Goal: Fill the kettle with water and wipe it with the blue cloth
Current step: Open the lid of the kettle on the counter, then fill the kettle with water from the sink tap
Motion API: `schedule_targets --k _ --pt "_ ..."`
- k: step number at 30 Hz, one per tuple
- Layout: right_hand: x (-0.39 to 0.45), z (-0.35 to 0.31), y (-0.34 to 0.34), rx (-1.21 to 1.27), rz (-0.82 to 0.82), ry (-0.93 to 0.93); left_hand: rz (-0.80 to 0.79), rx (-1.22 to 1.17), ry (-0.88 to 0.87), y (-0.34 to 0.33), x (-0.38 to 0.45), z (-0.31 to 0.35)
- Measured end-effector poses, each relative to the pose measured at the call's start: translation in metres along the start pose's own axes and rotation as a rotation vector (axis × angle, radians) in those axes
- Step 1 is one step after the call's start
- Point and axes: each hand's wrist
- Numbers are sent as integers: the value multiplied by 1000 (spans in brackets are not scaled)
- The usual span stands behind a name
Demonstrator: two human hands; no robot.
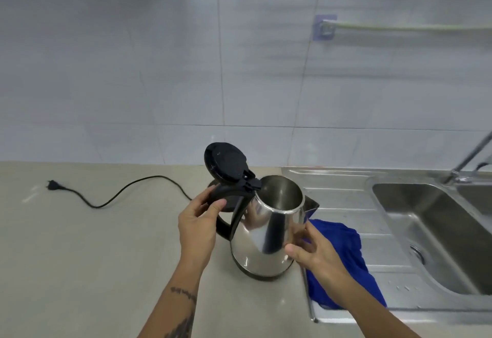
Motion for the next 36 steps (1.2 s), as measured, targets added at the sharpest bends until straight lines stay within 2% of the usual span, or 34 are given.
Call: schedule_targets --k 3,9,19,29,36 --pt "-26 -10 40 0 79 81 -62 1 -36 -48 -7 11" --pt "-85 -19 161 22 176 189 -227 173 -81 -174 -30 14" --pt "-155 -11 372 46 198 228 -239 180 -128 -385 -100 5" --pt "-178 22 480 29 217 149 -163 314 -56 -500 -132 -42" --pt "-163 46 533 20 203 -41 -101 405 -2 -554 -121 -90"
Point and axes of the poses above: each hand's wrist, its own x-axis towards the middle knuckle, its own y-axis out of the back of the hand, z = x × y, and after that the axes turned 10 degrees about -z, right-handed
